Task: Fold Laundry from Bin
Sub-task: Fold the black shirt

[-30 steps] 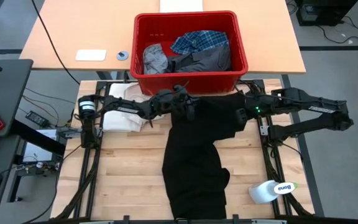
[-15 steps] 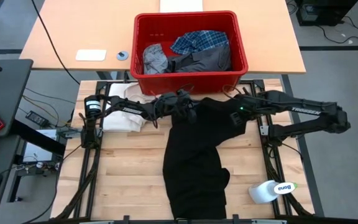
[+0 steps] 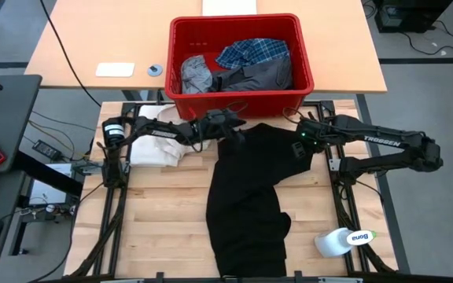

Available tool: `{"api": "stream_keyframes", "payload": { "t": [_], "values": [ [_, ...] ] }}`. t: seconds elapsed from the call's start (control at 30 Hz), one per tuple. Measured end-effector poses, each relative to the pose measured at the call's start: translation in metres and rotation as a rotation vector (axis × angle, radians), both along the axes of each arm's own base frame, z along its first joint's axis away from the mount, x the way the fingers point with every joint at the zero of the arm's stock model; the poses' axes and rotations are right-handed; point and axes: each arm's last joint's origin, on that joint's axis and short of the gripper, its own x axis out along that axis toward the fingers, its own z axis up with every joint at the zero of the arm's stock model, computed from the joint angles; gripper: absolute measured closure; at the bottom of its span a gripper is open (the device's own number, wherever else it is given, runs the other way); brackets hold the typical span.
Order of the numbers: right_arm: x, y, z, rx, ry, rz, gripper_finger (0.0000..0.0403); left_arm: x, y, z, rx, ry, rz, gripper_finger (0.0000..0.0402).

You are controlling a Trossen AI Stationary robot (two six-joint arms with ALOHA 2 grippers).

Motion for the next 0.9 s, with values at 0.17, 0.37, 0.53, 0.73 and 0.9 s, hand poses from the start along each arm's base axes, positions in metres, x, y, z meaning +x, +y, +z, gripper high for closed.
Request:
{"api": "stream_keyframes", "payload": {
  "t": [0.17,0.37,0.53,0.73,0.9],
  "values": [
    [-0.001,-0.001,-0.001,0.005,0.008,0.006,0.0388,-0.01,0.01,-0.003,-0.072,0.078,-0.091,0.0173],
    [-0.001,-0.001,-0.001,-0.014,0.022,0.067,0.0377,-0.016,0.01,-0.014,-0.073,0.208,-0.136,0.0203],
    [0.0,-0.002,-0.001,-0.039,0.033,0.126,0.0352,-0.017,0.009,-0.016,-0.036,0.246,-0.159,0.0222],
    [0.0,-0.002,-0.001,-0.036,0.038,0.164,0.0302,-0.018,0.012,-0.017,0.043,0.282,-0.121,0.027],
    [0.001,0.001,-0.001,0.05,-0.006,0.171,0.0269,-0.021,0.011,-0.021,0.08,0.348,-0.149,0.0341]
  ]
}}
